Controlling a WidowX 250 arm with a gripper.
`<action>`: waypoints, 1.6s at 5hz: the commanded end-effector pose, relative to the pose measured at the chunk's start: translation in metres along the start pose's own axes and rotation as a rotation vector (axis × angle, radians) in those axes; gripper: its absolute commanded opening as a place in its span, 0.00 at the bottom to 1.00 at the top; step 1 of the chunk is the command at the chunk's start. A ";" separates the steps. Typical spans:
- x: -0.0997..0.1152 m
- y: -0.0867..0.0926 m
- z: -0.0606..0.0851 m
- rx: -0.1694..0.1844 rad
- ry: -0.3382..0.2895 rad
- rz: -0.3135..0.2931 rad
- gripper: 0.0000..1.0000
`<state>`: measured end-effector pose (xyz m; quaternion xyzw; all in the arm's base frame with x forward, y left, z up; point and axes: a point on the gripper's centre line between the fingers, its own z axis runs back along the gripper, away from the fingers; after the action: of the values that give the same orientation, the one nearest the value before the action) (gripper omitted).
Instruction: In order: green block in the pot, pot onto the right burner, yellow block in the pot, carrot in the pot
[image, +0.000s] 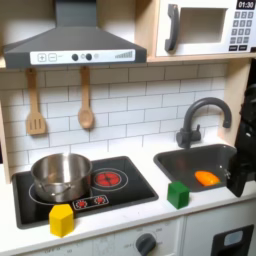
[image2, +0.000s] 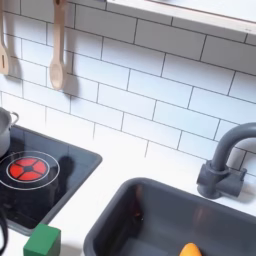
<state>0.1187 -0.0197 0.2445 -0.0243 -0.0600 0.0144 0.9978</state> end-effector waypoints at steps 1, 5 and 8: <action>0.000 0.000 0.000 0.000 0.000 -0.002 1.00; 0.028 0.000 -0.006 0.002 0.025 -0.032 1.00; 0.058 0.000 -0.012 0.002 0.006 -0.022 1.00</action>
<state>0.1782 -0.0187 0.2386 -0.0225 -0.0552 0.0008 0.9982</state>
